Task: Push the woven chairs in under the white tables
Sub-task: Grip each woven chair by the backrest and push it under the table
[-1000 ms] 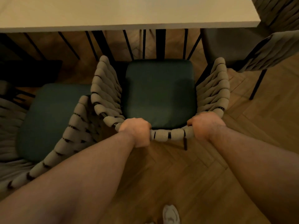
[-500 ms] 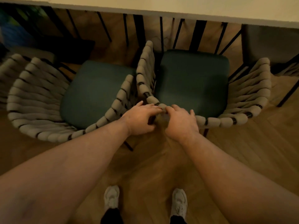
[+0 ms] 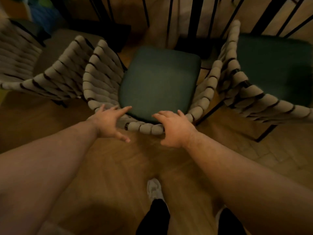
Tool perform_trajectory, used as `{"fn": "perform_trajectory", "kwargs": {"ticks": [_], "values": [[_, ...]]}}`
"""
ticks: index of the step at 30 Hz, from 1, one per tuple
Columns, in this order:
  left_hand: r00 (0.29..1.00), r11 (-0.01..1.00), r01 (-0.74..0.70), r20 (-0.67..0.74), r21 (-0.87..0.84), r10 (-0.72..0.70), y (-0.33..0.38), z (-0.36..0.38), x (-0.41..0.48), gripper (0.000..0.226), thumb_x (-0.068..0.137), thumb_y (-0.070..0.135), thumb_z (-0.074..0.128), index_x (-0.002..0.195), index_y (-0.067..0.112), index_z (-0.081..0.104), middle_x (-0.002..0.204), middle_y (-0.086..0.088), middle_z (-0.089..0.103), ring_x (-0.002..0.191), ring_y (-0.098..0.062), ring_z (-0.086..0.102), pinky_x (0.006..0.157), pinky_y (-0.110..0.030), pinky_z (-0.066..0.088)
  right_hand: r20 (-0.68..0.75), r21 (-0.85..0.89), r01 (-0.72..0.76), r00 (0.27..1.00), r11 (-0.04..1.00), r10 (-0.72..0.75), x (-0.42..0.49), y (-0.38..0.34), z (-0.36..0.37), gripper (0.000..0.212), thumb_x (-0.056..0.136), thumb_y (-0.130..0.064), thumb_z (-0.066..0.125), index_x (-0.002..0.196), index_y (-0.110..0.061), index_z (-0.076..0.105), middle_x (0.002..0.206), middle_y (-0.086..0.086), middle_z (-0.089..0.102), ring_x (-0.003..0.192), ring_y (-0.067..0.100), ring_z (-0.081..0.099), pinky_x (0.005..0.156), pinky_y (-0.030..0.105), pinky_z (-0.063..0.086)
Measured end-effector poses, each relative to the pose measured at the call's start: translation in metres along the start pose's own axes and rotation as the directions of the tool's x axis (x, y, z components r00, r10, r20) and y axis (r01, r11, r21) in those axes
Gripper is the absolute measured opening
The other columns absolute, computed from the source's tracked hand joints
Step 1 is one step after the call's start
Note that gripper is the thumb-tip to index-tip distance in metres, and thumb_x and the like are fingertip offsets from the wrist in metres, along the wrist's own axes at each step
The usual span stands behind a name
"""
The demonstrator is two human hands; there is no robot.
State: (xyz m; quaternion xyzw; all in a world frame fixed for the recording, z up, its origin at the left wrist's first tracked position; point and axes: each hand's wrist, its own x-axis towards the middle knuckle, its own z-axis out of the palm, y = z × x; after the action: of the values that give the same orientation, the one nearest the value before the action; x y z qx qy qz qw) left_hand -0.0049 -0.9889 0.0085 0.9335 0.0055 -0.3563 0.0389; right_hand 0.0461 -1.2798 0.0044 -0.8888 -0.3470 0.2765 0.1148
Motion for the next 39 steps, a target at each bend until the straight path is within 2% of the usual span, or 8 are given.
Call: {"fn": "perform_trajectory", "kwargs": {"ticks": [3,8,13,16,19,22,26,39], "values": [[0.998,0.987,0.021,0.048,0.156,-0.029,-0.046,0.008,0.007,0.154,0.051,0.097,0.072,0.163,0.046,-0.02,0.177,-0.001,0.018,0.164,-0.022,0.009,0.13,-0.057,-0.005,0.117,0.004,-0.035,0.993,0.999,0.034,0.026,-0.038,0.016,0.111,0.078,-0.051,0.084,0.168,-0.037,0.021,0.173,-0.004,0.03,0.157,0.025,0.03,0.127,0.062,0.019],[0.999,0.952,0.021,0.028,0.305,-0.031,-0.038,0.015,0.041,0.15,0.057,0.09,0.076,0.163,0.044,-0.02,0.165,-0.002,0.047,0.153,-0.031,0.039,0.129,-0.064,-0.001,0.159,-0.092,-0.133,0.976,0.987,0.146,0.055,-0.061,0.031,0.122,0.072,-0.07,0.085,0.168,-0.041,0.017,0.168,-0.006,0.04,0.147,0.028,0.046,0.115,0.056,0.045],[0.999,0.93,-0.006,0.044,0.367,-0.011,-0.032,0.016,0.062,0.123,0.071,0.078,0.074,0.167,0.048,0.003,0.176,0.008,0.021,0.159,-0.038,0.026,0.127,-0.065,0.018,0.053,-0.115,-0.268,0.96,0.957,0.275,0.079,-0.062,0.045,0.125,0.069,-0.079,0.081,0.168,-0.041,0.015,0.148,-0.009,0.058,0.127,0.024,0.063,0.091,0.045,0.058],[0.999,0.934,-0.038,-0.019,0.354,0.048,-0.036,0.017,0.067,0.099,0.075,0.066,0.062,0.164,0.053,0.02,0.155,0.007,0.056,0.136,-0.027,0.058,0.103,-0.047,0.051,-0.001,-0.139,-0.318,0.947,0.938,0.322,0.086,-0.063,0.053,0.093,0.078,-0.071,0.077,0.158,-0.045,0.038,0.121,-0.01,0.068,0.105,0.021,0.068,0.078,0.042,0.057],[0.995,0.939,-0.078,-0.037,0.334,0.095,-0.036,0.015,0.066,0.073,0.075,0.055,0.055,0.147,0.061,0.047,0.108,0.011,0.072,0.098,-0.021,0.069,0.075,-0.037,0.054,0.006,-0.099,-0.35,0.936,0.932,0.352,0.085,-0.065,0.051,0.033,0.087,-0.046,0.069,0.119,-0.044,0.07,0.086,-0.013,0.065,0.073,0.014,0.059,0.066,0.037,0.05],[0.996,0.944,-0.081,-0.02,0.32,0.092,-0.038,0.011,0.066,0.052,0.072,0.056,0.055,0.122,0.061,0.065,0.076,0.017,0.059,0.074,-0.017,0.06,0.068,-0.035,0.05,-0.01,-0.106,-0.342,0.939,0.934,0.343,0.083,-0.067,0.048,0.02,0.087,-0.04,0.066,0.106,-0.041,0.073,0.076,-0.013,0.061,0.066,0.013,0.056,0.065,0.035,0.048],[0.987,0.938,-0.103,-0.081,0.331,0.138,-0.046,0.012,0.075,0.039,0.075,0.059,0.06,0.113,0.058,0.067,0.065,0.018,0.05,0.057,-0.007,0.043,0.059,-0.032,0.04,0.0,-0.083,-0.353,0.935,0.932,0.354,0.088,-0.064,0.046,0.021,0.088,-0.04,0.069,0.108,-0.043,0.073,0.076,-0.014,0.063,0.07,0.012,0.062,0.069,0.037,0.055],[0.977,0.946,-0.164,-0.087,0.278,0.195,-0.056,-0.045,0.134,0.034,0.079,0.069,0.062,0.106,0.051,0.07,0.078,0.019,0.065,0.079,-0.005,0.065,0.077,-0.034,0.06,0.03,-0.088,-0.37,0.927,0.925,0.374,0.146,-0.028,-0.005,0.022,0.091,-0.04,0.07,0.113,-0.041,0.071,0.082,-0.014,0.063,0.078,0.011,0.063,0.076,0.04,0.06]]}}
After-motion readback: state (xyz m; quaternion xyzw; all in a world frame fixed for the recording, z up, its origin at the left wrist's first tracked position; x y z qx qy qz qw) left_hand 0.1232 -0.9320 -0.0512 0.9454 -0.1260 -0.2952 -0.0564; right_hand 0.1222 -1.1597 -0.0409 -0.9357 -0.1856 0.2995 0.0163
